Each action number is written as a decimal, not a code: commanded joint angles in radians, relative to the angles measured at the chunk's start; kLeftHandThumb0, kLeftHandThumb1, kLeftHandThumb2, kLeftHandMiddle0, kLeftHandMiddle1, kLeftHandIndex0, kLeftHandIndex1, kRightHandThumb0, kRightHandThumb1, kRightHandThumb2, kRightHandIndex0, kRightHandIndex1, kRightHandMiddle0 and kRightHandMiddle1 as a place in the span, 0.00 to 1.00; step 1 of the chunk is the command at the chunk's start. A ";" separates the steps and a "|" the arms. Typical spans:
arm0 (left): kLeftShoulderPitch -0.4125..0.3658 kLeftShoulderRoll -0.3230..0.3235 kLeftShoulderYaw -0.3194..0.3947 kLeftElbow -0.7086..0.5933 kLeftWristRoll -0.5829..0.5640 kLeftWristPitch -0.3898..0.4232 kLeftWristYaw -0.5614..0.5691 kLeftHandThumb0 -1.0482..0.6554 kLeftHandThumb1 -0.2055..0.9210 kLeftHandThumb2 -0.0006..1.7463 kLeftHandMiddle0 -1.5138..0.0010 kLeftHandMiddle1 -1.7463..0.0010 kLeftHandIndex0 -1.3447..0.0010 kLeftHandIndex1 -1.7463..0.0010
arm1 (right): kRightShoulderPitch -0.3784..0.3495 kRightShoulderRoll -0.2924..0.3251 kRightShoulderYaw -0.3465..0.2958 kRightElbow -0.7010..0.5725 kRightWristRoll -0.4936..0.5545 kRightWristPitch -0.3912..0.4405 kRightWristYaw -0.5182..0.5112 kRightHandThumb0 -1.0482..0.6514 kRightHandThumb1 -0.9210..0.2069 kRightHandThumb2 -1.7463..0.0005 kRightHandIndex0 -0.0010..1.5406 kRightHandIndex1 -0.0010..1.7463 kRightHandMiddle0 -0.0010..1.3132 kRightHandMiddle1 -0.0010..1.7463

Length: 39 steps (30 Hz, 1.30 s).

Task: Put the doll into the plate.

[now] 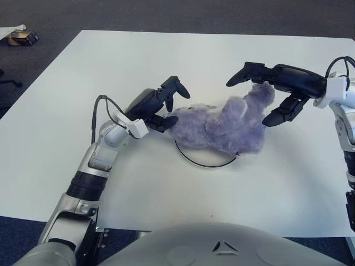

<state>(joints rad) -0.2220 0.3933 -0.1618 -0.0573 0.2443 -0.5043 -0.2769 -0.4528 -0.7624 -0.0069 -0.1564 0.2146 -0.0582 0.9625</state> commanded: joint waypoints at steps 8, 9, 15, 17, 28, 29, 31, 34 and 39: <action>-0.006 0.011 0.029 0.027 -0.006 -0.037 0.011 0.00 1.00 0.55 0.63 0.00 0.94 0.09 | -0.031 -0.011 -0.028 0.032 0.019 0.007 0.010 0.10 0.36 0.63 0.00 0.27 0.00 0.52; -0.010 0.014 0.031 0.037 -0.002 -0.049 0.013 0.00 1.00 0.56 0.64 0.00 0.94 0.08 | -0.032 -0.008 -0.029 0.035 0.024 0.011 0.010 0.11 0.36 0.63 0.00 0.27 0.00 0.53; -0.022 0.046 0.052 0.072 -0.032 -0.082 -0.014 0.00 1.00 0.57 0.68 0.00 0.98 0.09 | -0.047 -0.008 -0.036 0.061 0.053 0.031 0.026 0.10 0.37 0.63 0.01 0.26 0.00 0.55; -0.022 0.059 0.071 0.072 -0.053 -0.087 -0.019 0.00 1.00 0.57 0.68 0.00 0.99 0.10 | -0.054 -0.011 -0.039 0.072 0.071 0.050 0.037 0.10 0.38 0.63 0.01 0.27 0.00 0.56; -0.047 0.061 0.139 0.010 -0.200 0.013 -0.056 0.01 1.00 0.57 0.61 0.00 1.00 0.10 | -0.083 -0.014 -0.081 0.130 0.147 0.115 0.080 0.12 0.47 0.57 0.00 0.37 0.00 0.65; -0.043 0.056 0.142 0.003 -0.219 0.031 -0.060 0.00 1.00 0.57 0.60 0.00 0.98 0.09 | -0.089 -0.022 -0.086 0.139 0.151 0.121 0.086 0.11 0.46 0.57 0.00 0.38 0.00 0.65; -0.037 0.050 0.150 -0.012 -0.246 0.065 -0.064 0.00 1.00 0.57 0.58 0.00 0.96 0.08 | -0.101 -0.037 -0.093 0.153 0.153 0.131 0.098 0.11 0.46 0.57 0.00 0.39 0.00 0.65; -0.030 0.047 0.162 -0.030 -0.260 0.094 -0.061 0.00 1.00 0.57 0.56 0.00 0.92 0.07 | -0.106 -0.038 -0.097 0.158 0.151 0.136 0.107 0.10 0.45 0.57 0.00 0.39 0.00 0.65; -0.020 0.036 0.204 -0.046 -0.280 0.145 -0.034 0.00 1.00 0.59 0.53 0.00 0.83 0.01 | -0.109 -0.035 -0.100 0.162 0.148 0.138 0.113 0.10 0.45 0.57 0.00 0.40 0.00 0.64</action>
<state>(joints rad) -0.2494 0.4345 0.0101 -0.0902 -0.0181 -0.3926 -0.3261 -0.5478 -0.7903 -0.0961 -0.0025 0.3467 0.0738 1.0660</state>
